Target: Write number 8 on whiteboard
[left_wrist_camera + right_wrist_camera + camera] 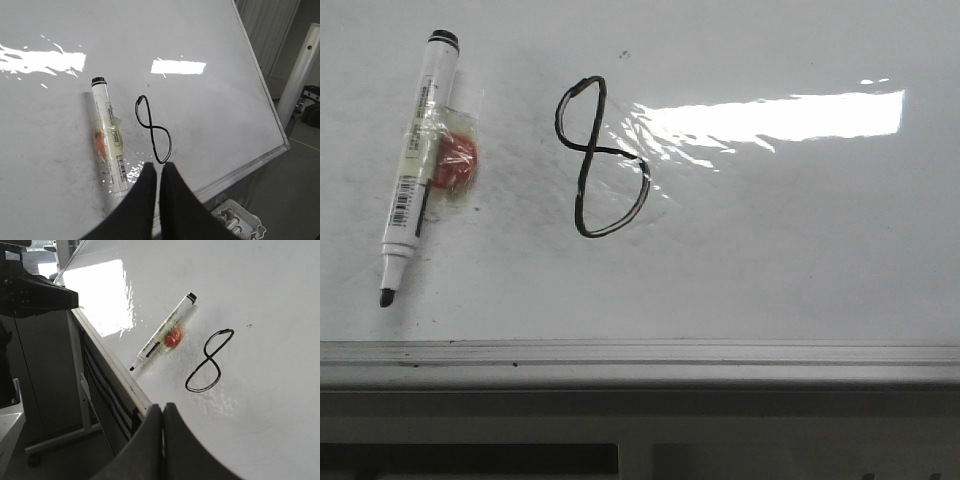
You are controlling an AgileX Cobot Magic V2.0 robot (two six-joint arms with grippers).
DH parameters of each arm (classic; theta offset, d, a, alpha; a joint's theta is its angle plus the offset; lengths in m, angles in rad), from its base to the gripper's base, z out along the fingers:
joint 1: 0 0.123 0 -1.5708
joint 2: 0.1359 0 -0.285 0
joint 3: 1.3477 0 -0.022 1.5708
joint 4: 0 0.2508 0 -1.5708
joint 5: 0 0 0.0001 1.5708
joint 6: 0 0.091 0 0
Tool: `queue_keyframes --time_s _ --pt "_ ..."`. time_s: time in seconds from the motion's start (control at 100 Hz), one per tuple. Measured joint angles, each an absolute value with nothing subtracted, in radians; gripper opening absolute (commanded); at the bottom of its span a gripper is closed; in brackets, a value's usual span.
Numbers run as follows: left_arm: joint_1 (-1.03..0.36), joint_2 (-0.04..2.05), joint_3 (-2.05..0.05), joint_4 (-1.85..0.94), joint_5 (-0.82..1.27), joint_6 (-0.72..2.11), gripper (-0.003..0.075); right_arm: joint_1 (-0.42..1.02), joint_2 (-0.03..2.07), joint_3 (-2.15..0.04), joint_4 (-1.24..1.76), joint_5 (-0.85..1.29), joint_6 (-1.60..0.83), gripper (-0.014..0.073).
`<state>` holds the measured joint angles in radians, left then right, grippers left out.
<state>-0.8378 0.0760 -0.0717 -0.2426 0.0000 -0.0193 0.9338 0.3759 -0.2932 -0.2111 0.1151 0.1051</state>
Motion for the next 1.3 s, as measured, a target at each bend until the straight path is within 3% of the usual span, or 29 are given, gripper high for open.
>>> queue_keyframes --time_s 0.47,0.62,1.09,1.3 --pt "-0.838 0.075 -0.065 -0.241 0.005 -0.017 -0.0020 0.934 0.375 -0.291 -0.211 0.113 0.105 -0.0063" --pt "-0.813 0.075 -0.054 -0.087 0.007 -0.017 -0.0020 0.934 0.375 -0.291 -0.211 0.113 0.105 -0.0063" --pt "-0.193 -0.005 -0.006 -0.006 0.051 -0.015 -0.0020 0.934 0.375 -0.291 -0.211 0.113 0.105 -0.0063" --pt "-0.069 -0.005 -0.006 -0.025 0.161 -0.015 -0.0020 0.934 0.375 -0.291 -0.212 0.113 0.105 -0.0063"
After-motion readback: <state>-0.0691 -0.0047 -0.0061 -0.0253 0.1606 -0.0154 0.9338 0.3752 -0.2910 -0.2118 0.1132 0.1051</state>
